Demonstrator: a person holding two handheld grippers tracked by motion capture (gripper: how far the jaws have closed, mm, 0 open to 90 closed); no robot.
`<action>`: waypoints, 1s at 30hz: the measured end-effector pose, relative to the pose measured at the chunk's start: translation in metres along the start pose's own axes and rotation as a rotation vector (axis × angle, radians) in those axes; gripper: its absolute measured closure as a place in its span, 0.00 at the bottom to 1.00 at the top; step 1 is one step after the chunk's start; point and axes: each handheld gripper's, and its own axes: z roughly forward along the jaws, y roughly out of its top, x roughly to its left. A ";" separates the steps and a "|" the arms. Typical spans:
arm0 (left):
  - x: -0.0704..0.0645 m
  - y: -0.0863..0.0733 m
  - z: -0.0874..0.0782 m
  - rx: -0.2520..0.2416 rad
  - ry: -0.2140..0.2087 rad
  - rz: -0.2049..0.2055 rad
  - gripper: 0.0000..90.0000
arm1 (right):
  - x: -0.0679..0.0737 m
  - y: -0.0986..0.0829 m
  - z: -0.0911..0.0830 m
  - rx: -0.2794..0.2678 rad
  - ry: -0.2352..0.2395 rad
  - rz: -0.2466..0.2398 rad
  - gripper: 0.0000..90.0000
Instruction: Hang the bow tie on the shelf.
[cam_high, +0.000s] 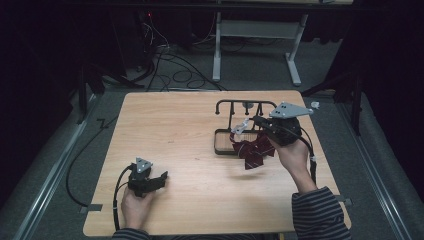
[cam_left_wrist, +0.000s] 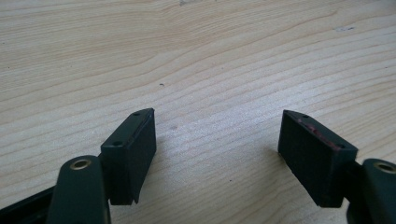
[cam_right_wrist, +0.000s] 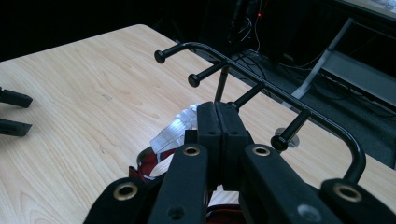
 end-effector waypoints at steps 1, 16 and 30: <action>0.000 0.000 0.000 0.000 0.000 0.000 0.32 | 0.000 0.001 0.001 -0.002 0.001 -0.004 1.00; 0.001 0.000 0.000 -0.003 -0.005 -0.006 0.32 | -0.005 0.014 0.015 0.025 -0.007 -0.013 1.00; 0.002 0.000 0.000 -0.003 -0.011 -0.010 0.31 | -0.011 0.020 0.028 0.035 -0.020 -0.002 1.00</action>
